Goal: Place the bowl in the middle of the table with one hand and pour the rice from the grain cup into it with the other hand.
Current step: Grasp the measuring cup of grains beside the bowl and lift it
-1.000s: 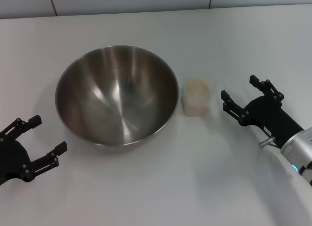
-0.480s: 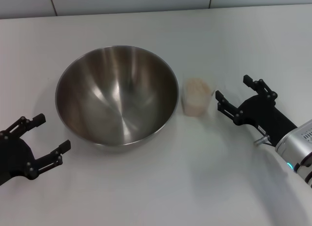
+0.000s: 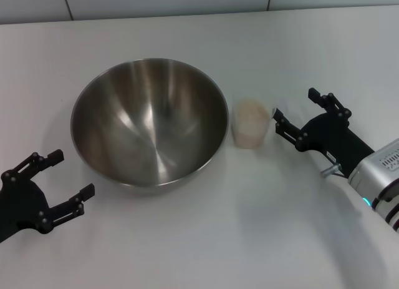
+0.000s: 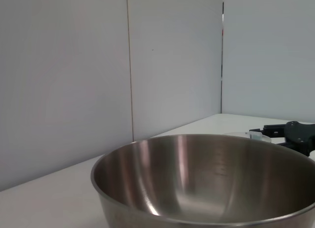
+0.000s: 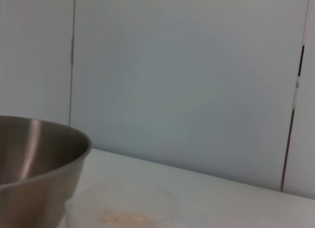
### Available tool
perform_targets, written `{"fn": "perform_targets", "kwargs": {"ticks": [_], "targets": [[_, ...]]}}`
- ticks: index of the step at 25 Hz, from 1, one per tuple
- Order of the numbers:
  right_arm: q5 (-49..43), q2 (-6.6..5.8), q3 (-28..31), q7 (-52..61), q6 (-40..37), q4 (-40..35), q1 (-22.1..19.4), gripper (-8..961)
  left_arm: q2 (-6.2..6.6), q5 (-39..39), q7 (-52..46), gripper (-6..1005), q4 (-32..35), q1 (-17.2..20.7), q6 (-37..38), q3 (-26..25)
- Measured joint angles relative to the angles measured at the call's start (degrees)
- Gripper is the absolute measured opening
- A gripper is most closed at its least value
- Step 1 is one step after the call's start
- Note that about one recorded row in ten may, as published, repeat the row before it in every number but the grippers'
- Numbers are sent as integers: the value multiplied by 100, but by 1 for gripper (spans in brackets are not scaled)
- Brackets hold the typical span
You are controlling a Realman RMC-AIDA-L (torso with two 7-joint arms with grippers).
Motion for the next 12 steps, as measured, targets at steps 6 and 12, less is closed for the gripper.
{"fn": "perform_targets", "kwargs": {"ticks": [6, 12], "targets": [[5, 3, 74, -11, 27, 7, 43, 756, 0, 38, -8, 868, 0, -2, -4, -1], [6, 7, 77, -13, 5, 67, 63, 748, 0, 82, -11, 868, 0, -7, -7, -5]]}}
